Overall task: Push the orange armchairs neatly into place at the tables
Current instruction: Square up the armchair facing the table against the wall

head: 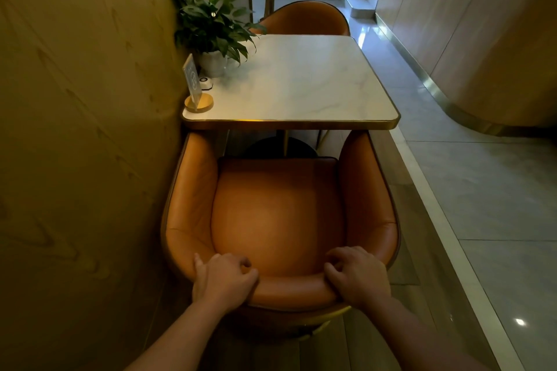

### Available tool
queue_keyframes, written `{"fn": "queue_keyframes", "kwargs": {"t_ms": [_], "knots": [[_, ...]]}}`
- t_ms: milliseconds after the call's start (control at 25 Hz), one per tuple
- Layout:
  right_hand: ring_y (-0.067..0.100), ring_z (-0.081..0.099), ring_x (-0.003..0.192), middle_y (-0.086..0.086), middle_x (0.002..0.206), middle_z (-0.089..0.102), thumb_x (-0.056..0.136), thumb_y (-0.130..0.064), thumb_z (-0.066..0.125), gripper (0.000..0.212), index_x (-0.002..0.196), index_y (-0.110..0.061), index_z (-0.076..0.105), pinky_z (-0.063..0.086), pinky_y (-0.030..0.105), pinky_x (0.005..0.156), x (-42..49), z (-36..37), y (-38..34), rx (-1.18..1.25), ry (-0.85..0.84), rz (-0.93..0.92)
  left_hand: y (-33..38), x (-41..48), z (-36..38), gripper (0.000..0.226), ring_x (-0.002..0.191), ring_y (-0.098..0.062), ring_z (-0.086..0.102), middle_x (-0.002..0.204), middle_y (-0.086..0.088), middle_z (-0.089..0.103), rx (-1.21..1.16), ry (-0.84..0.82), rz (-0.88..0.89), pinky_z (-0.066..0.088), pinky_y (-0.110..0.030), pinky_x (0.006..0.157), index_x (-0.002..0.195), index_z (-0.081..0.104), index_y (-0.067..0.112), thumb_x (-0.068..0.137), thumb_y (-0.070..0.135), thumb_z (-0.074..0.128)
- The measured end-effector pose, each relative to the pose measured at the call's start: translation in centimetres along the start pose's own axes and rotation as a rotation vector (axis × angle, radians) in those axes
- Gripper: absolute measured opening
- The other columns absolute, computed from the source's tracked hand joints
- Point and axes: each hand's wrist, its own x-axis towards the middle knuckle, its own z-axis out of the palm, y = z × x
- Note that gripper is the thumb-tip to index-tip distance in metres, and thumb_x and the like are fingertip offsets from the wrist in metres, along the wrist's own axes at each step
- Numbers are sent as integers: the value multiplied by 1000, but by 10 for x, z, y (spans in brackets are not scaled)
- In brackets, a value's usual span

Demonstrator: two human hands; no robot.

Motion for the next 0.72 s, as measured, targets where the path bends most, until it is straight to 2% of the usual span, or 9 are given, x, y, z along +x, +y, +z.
{"fn": "queue_keyframes", "kwargs": {"t_ms": [440, 720], "knots": [[5, 55, 111, -18, 119, 64, 93, -56, 44, 41, 120, -36, 67, 45, 27, 87, 1, -5, 0, -8, -20, 13, 2, 2, 3, 44, 106, -9, 55, 103, 14, 65, 38, 11, -20, 8, -56, 121, 112, 68, 35, 91, 61, 39], [7, 55, 109, -18, 118, 65, 91, -59, 39, 46, 121, -36, 65, 48, 31, 87, 4, -4, -1, -36, -95, 13, 2, 6, 2, 52, 122, -16, 50, 124, 10, 62, 105, -96, -17, 7, -58, 119, 128, 61, 38, 91, 64, 34]]}}
